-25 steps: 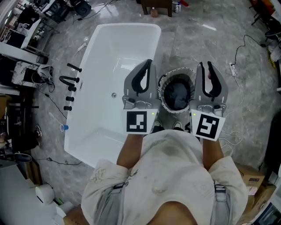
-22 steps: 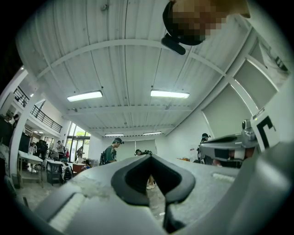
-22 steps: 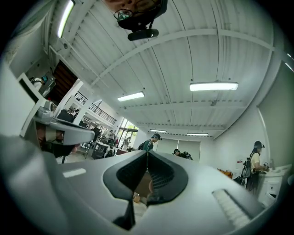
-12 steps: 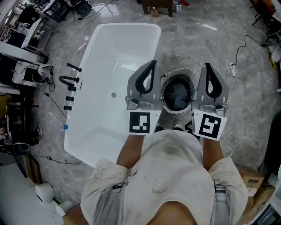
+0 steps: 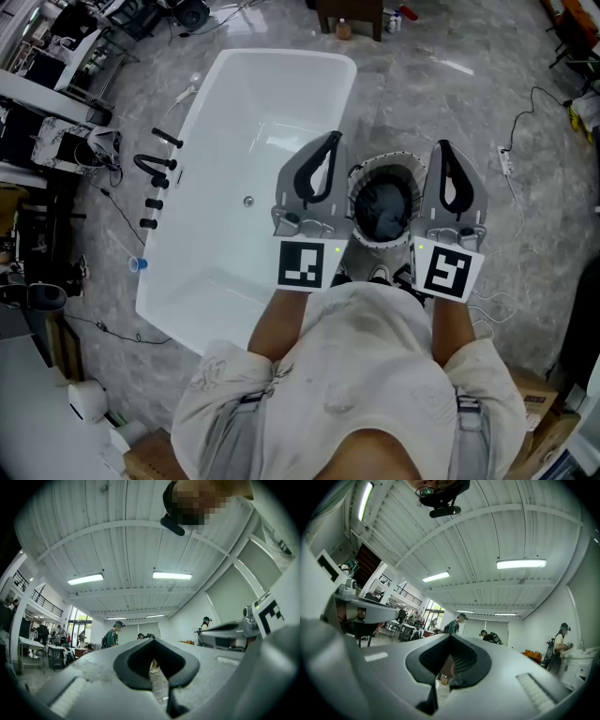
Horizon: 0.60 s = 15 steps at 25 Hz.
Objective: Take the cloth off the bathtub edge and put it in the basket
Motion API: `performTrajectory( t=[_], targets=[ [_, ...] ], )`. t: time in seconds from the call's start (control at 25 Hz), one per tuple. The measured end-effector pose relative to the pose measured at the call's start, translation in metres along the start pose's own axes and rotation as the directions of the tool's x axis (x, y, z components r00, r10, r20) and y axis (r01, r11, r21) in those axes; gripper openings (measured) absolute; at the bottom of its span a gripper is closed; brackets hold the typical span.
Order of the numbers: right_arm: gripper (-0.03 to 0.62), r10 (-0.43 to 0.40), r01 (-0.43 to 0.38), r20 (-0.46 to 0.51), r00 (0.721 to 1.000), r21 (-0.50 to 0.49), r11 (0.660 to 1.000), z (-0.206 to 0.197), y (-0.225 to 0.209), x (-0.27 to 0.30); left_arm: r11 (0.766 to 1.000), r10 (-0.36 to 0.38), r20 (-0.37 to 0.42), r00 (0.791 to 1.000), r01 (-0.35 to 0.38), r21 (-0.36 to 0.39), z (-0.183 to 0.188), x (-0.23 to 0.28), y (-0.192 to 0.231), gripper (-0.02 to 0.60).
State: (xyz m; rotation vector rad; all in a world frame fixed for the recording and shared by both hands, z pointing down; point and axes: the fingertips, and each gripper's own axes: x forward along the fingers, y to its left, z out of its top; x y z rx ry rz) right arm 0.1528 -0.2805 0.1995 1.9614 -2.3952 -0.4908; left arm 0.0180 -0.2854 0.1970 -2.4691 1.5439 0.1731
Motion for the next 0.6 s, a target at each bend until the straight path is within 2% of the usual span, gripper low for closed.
performTrajectory(
  t=[0.32, 0.6],
  targets=[
    [0.002, 0.011, -0.011, -0.004, 1.0, 0.021, 1.0, -0.001, 0.007, 0.002, 1.0, 0.007, -0.007, 1.0, -0.007, -0.005, -0.004, -0.004, 0.006, 0.0],
    [0.002, 0.02, -0.02, -0.013, 1.0, -0.003, 1.0, -0.002, 0.016, 0.01, 1.0, 0.02, -0.007, 1.0, -0.02, -0.014, -0.005, -0.004, 0.021, 0.0]
  ],
)
